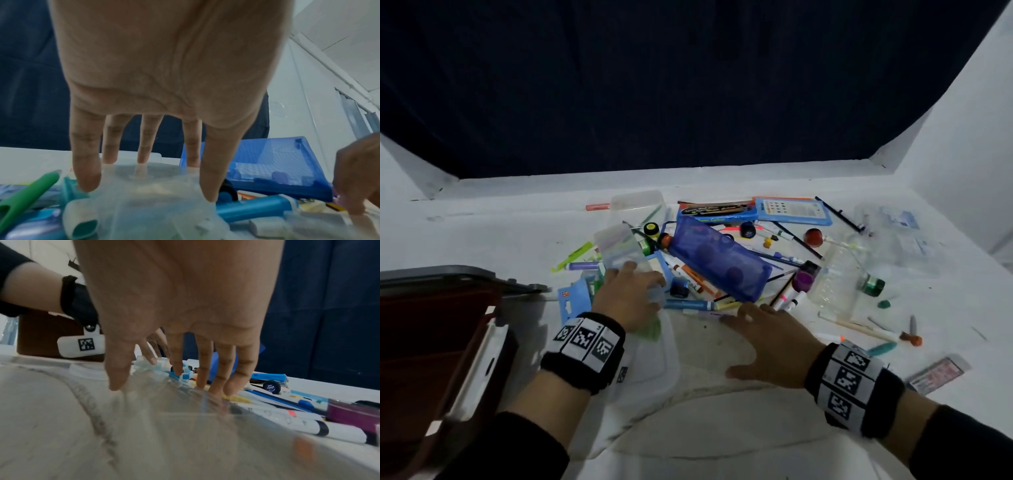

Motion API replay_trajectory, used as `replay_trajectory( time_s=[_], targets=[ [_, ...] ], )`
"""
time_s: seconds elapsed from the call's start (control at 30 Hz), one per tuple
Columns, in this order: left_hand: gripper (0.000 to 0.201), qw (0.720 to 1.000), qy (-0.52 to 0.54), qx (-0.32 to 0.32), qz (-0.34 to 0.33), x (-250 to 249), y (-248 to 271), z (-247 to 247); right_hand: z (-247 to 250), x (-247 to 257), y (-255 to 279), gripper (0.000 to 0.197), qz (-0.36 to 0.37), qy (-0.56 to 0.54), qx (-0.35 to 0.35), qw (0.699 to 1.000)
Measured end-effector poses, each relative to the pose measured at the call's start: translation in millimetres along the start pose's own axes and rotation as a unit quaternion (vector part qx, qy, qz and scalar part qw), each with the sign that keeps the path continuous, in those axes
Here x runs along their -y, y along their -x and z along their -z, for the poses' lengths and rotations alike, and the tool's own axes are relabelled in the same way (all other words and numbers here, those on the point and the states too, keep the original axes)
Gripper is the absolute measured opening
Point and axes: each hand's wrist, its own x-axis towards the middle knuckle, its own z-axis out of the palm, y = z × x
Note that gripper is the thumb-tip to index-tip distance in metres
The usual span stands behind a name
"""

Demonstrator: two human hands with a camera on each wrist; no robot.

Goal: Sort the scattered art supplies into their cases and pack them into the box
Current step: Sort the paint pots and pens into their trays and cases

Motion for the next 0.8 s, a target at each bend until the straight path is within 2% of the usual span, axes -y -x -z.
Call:
replay_trajectory(
  time_s=[0.1,0.23,0.3,0.4,0.47,0.53,0.67,0.73,0.8],
  targets=[
    [0.039,0.998,0.054,-0.013,0.008,0.8,3.6,8.0,12.8,-11.3,2.4,0.077,0.024,-0.105,-0.050,0.993],
    [0.036,0.979,0.178,-0.092,0.031,-3.6,11.8,33.2,40.5,-24.8,9.5,0.070,0.034,-0.248,-0.154,0.956],
    [0.033,0.963,0.224,-0.147,0.031,-9.6,15.9,49.1,51.1,-32.9,15.8,0.074,0.019,-0.336,-0.199,0.920],
    [0.023,0.930,0.304,-0.204,0.039,-17.2,27.1,75.5,61.5,-46.2,29.2,0.086,0.022,-0.520,-0.213,0.827],
    [0.015,0.890,0.394,-0.224,0.050,-20.2,38.8,91.2,63.2,-51.1,39.7,0.098,0.029,-0.608,-0.192,0.770],
    [0.011,0.833,0.493,-0.246,0.058,-25.8,56.9,104.3,56.9,-54.3,50.0,0.105,0.026,-0.646,-0.188,0.739],
    [0.016,0.721,0.640,-0.258,0.062,-43.1,99.6,113.6,31.5,-57.4,68.1,0.101,0.016,-0.698,-0.159,0.698],
    [0.016,0.680,0.694,-0.230,0.060,-49.8,117.7,108.6,16.6,-59.1,75.4,0.096,0.007,-0.716,-0.150,0.682],
    [0.022,0.635,0.749,-0.175,0.068,-55.7,134.1,99.0,2.8,-64.4,81.7,0.090,-0.001,-0.711,-0.142,0.689]
  ],
)
